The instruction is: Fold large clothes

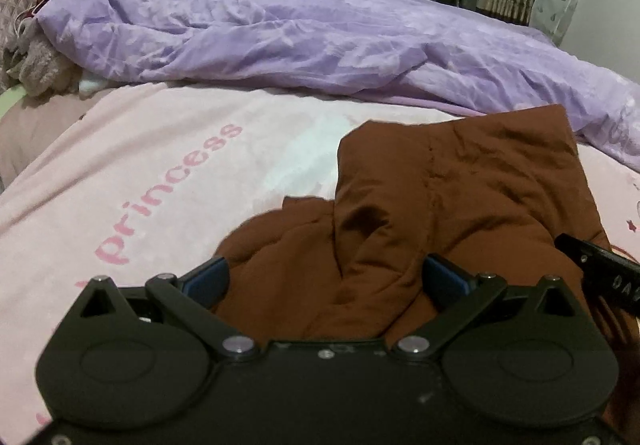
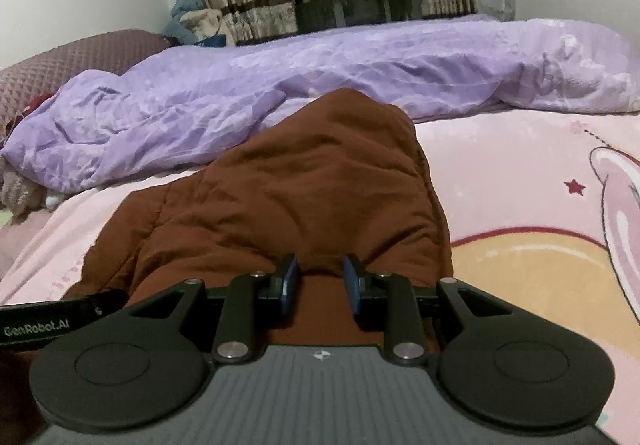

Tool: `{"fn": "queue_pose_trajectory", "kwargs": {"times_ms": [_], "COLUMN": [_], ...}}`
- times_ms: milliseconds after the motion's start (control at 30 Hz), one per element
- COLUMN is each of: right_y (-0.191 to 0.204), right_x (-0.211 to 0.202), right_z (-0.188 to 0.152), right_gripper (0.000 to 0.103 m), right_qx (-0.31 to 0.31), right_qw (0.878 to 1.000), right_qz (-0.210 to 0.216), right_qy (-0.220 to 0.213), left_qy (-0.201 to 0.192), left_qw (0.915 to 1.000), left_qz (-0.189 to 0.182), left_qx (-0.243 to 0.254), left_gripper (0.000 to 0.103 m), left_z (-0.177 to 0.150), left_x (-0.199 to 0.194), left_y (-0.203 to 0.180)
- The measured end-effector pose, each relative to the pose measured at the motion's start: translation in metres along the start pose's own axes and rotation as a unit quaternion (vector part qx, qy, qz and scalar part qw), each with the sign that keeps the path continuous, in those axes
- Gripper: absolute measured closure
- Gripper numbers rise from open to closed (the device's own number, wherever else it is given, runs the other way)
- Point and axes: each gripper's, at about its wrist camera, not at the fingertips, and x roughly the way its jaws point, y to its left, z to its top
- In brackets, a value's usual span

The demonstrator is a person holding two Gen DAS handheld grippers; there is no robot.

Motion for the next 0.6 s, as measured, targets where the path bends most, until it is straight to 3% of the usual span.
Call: {"fn": "queue_pose_trajectory", "kwargs": {"times_ms": [133,267,367,433,500,600], "right_y": [0.005,0.004,-0.011,-0.027,-0.042,-0.047], "right_x": [-0.018,-0.007,0.041,0.087,0.093,0.093], "right_z": [0.037,0.07,0.071,0.054,0.046,0.052], "right_gripper": [0.07,0.07,0.07,0.07,0.07,0.07], "right_qx": [-0.024,-0.034,-0.01,0.011,0.054,0.062], "right_qw": [1.0,0.998,1.0,0.997,0.997,0.995], "right_qz": [0.019,-0.015,-0.026,-0.022,0.005,0.018], "right_qy": [0.003,-0.04,0.002,0.071,0.062,0.071], "left_qy": [-0.063,-0.111,-0.08,-0.033,-0.019,-0.018], "left_qw": [0.9974,0.9904,0.9888,0.9864,0.9866,0.9901], "left_qz": [0.004,-0.021,-0.035,-0.012,-0.009,-0.034], "left_qx": [0.035,0.08,0.121,0.161,0.162,0.135], "left_gripper": [0.0,0.0,0.0,0.0,0.0,0.0], "left_z": [0.036,0.067,0.065,0.044,0.025,0.038], "left_x": [-0.033,-0.027,0.018,0.061,0.086,0.08], "left_y": [-0.009,-0.026,-0.042,-0.057,-0.062,-0.05]}}
